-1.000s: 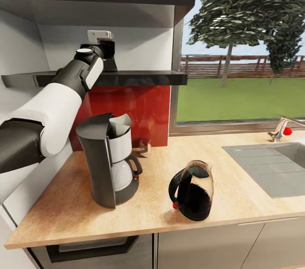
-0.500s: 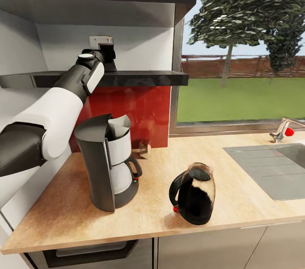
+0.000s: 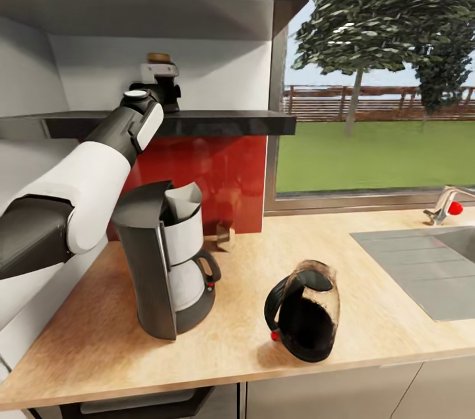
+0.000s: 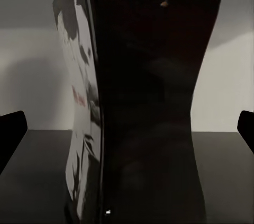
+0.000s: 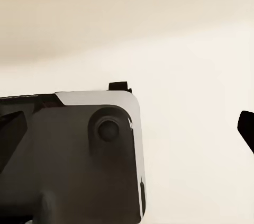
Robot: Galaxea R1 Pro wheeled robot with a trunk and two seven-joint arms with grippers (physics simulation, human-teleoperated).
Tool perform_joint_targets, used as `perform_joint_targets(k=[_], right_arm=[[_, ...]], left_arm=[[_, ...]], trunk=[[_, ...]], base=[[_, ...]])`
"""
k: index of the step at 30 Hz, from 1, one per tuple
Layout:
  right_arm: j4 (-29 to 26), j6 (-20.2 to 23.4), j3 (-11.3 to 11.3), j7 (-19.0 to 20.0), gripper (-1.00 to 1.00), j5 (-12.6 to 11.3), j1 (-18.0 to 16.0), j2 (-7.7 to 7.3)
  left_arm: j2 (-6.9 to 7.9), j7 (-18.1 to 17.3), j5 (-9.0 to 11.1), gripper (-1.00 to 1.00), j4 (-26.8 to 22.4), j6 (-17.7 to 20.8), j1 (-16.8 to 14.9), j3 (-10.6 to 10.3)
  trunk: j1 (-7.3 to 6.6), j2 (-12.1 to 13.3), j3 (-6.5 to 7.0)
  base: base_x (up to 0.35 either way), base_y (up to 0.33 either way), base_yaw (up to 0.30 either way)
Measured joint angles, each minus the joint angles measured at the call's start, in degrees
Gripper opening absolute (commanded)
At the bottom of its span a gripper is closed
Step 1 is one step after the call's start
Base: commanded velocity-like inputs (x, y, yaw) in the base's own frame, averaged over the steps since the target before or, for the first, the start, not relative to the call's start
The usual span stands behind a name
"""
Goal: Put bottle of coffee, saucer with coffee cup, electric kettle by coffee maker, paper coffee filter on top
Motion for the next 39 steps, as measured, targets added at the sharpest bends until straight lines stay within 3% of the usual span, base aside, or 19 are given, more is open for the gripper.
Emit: perform_joint_targets(k=[20, 28, 39], right_arm=[[0.1, 0.0, 0.0, 0.0, 1.0, 0.0, 0.3, -0.09], [0.1, 0.0, 0.0, 0.0, 1.0, 0.0, 0.4, -0.09], [0.1, 0.0, 0.0, 0.0, 1.0, 0.0, 0.4, -0.09]], left_arm=[[0.23, 0.1, -0.2, 1.0, -0.8, -0.2, 0.3, 0.0], [0.18, 0.2, -0.6, 1.0, -6.9, 0.4, 3.0, -0.2], [0.21, 0.2, -0.6, 1.0, -7.1, 0.5, 3.5, -0.3]], trunk=[[0.01, 0.0, 0.0], [0.01, 0.0, 0.0], [0.01, 0.0, 0.0]], base=[[0.059, 0.0, 0.0], [0.001, 0.0, 0.0], [0.0, 0.0, 0.0]])
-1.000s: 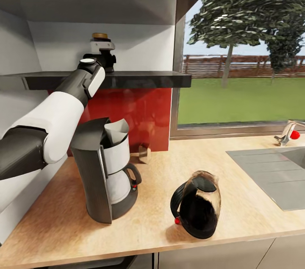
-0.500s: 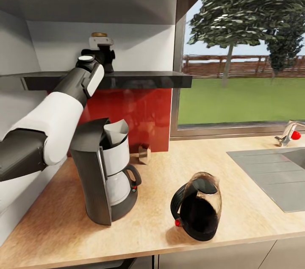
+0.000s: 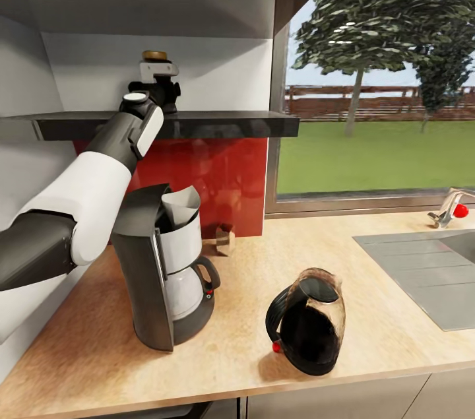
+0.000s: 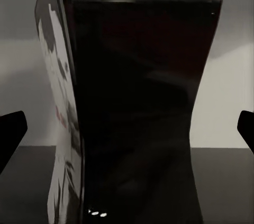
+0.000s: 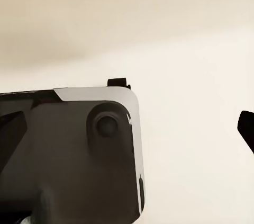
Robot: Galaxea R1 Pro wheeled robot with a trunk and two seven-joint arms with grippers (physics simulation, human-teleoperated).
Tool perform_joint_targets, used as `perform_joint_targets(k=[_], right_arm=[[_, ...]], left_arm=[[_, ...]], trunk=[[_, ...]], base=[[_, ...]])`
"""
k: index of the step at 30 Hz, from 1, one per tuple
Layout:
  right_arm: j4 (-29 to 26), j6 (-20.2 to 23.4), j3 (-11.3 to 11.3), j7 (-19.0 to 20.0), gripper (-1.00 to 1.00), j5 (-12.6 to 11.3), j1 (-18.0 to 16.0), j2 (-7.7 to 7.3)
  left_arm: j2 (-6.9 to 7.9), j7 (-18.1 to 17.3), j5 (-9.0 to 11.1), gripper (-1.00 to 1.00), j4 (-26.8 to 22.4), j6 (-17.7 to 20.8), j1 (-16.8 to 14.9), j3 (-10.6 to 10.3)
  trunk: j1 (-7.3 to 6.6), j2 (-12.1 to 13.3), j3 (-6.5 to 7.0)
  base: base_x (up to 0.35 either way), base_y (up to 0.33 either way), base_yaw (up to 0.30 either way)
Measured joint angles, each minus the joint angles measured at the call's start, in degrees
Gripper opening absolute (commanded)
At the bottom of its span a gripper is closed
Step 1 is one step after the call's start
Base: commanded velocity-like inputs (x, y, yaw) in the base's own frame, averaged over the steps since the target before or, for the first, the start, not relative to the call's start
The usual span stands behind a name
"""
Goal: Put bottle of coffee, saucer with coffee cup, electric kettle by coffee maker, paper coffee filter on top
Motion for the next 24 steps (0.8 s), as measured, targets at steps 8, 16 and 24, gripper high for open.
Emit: perform_joint_targets(k=[8, 16, 24], right_arm=[[-0.1, 0.0, 0.0, 0.0, 1.0, 0.0, 0.0, 0.0], [0.0, 0.1, 0.0, 0.0, 1.0, 0.0, 0.0, 0.0], [0.0, 0.1, 0.0, 0.0, 1.0, 0.0, 0.0, -0.01]], left_arm=[[0.16, 0.4, -0.2, 1.0, -0.9, -0.7, 1.1, 0.1], [0.14, 0.0, -0.1, 1.0, -2.9, -0.5, 1.3, 0.1], [0.2, 0.1, 0.0, 1.0, -2.9, -0.6, 1.3, 0.1]], trunk=[[-0.02, 0.0, 0.03], [-0.05, -0.1, 0.01], [-0.02, -0.1, 0.02]], base=[[0.0, 0.0, 0.0], [0.172, 0.0, 0.0], [0.049, 0.0, 0.0]])
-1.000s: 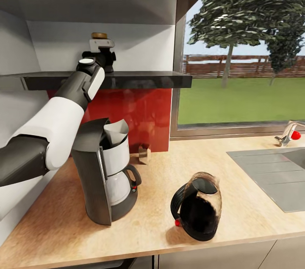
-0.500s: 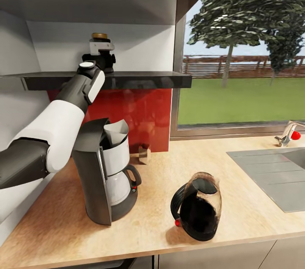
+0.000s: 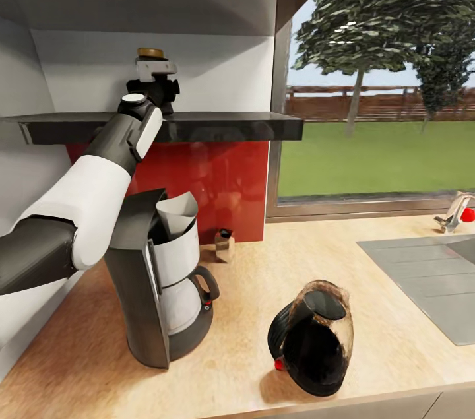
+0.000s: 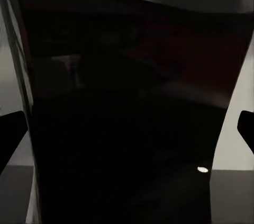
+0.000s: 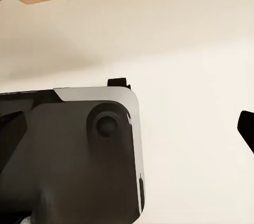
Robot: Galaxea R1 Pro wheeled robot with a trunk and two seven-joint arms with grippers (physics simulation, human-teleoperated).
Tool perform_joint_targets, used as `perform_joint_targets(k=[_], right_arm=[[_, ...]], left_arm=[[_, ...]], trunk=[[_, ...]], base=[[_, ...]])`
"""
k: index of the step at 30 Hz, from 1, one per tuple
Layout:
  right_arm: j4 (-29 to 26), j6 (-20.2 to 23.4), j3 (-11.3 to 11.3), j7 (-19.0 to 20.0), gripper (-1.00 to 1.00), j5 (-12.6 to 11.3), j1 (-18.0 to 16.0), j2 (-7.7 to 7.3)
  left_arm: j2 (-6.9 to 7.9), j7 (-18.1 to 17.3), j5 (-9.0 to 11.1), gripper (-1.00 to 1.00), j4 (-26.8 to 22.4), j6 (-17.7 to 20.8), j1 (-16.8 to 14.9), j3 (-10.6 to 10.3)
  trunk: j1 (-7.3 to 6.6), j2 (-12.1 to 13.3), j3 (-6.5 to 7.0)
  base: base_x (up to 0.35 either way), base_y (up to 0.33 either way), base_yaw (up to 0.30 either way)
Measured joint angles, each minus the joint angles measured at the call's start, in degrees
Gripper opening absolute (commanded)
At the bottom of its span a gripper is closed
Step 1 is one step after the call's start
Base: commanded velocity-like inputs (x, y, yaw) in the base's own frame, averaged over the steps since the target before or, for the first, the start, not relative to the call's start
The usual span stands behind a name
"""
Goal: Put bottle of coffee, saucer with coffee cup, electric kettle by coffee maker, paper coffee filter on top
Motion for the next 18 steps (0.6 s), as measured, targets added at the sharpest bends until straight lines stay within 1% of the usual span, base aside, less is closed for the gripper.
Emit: perform_joint_targets(k=[4, 8, 9, 17, 18], right_arm=[[0.0, 0.0, 0.0, 0.0, 1.0, 0.0, 0.0, 0.01], [0.0, 0.0, 0.0, 0.0, 1.0, 0.0, 0.0, 0.01], [0.0, 0.0, 0.0, 0.0, 1.0, 0.0, 0.0, 0.01], [0.0, 0.0, 0.0, 0.0, 1.0, 0.0, 0.0, 0.01], [0.0, 0.0, 0.0, 0.0, 1.0, 0.0, 0.0, 0.01]], left_arm=[[0.61, -0.1, 0.3, 1.0, 0.0, 0.2, 0.0, -0.1], [0.65, 0.1, 0.3, 1.0, 0.0, 0.2, 0.0, -0.1], [0.64, 0.1, 0.3, -1.0, 0.0, 0.2, 0.0, -0.1], [0.86, 0.0, 0.5, -1.0, -0.2, 0.2, 0.0, 0.1], [0.95, 0.0, 0.2, -1.0, -0.2, 0.2, 0.0, 0.1]], trunk=[[-0.02, 0.0, -0.01], [-0.02, 0.0, -0.01], [-0.02, 0.0, -0.01], [-0.02, 0.0, -0.01], [-0.01, 0.0, 0.0]], base=[[0.001, 0.0, 0.0], [0.0, 0.0, 0.0], [0.0, 0.0, 0.0], [0.0, 0.0, 0.0], [0.0, 0.0, 0.0]])
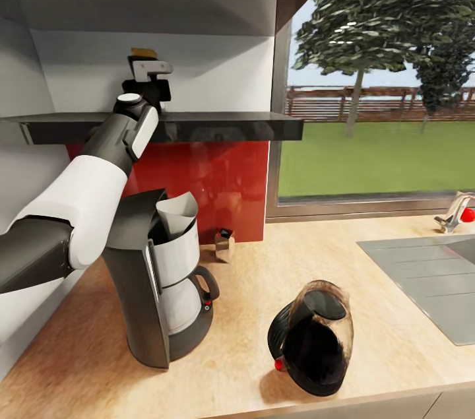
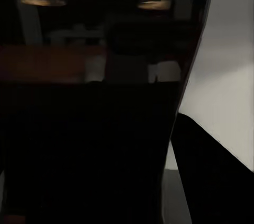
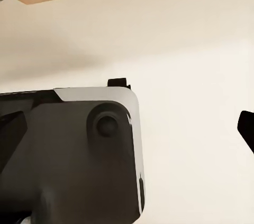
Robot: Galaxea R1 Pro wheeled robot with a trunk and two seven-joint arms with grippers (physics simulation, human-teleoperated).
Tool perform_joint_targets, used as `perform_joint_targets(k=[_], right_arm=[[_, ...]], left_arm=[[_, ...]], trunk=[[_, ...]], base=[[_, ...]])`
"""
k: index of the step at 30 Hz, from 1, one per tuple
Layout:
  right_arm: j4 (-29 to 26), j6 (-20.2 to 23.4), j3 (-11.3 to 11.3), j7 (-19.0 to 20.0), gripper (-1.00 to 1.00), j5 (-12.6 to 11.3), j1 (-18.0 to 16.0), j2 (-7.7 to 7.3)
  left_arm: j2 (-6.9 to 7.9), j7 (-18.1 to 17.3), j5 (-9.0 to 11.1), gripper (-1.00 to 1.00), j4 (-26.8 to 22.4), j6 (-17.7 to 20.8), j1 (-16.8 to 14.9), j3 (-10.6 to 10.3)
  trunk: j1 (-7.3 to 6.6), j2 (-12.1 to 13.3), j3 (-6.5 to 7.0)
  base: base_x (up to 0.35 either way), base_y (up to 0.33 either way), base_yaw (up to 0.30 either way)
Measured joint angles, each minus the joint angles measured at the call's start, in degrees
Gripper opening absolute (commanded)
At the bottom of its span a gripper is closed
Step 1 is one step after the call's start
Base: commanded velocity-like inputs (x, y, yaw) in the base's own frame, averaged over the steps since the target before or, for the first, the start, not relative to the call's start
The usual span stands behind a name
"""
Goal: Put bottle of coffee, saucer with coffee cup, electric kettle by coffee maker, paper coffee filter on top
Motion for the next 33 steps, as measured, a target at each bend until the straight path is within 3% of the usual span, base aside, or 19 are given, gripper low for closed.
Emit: perform_joint_targets(k=[25, 33], right_arm=[[-0.1, -0.1, 0.0, 0.0, 1.0, 0.0, 0.0, 0.17], [-0.1, -0.1, 0.0, 0.0, 1.0, -0.1, 0.0, 0.13]], left_arm=[[0.34, -0.1, -0.3, -1.0, -0.3, 1.0, 0.0, -0.3], [0.4, 0.0, -0.3, -1.0, -3.9, 4.7, 0.0, -0.4]], trunk=[[0.01, 0.0, 0.0], [0.05, 0.1, -0.01]], base=[[0.0, 0.0, 0.0], [-0.124, 0.0, 0.0]])
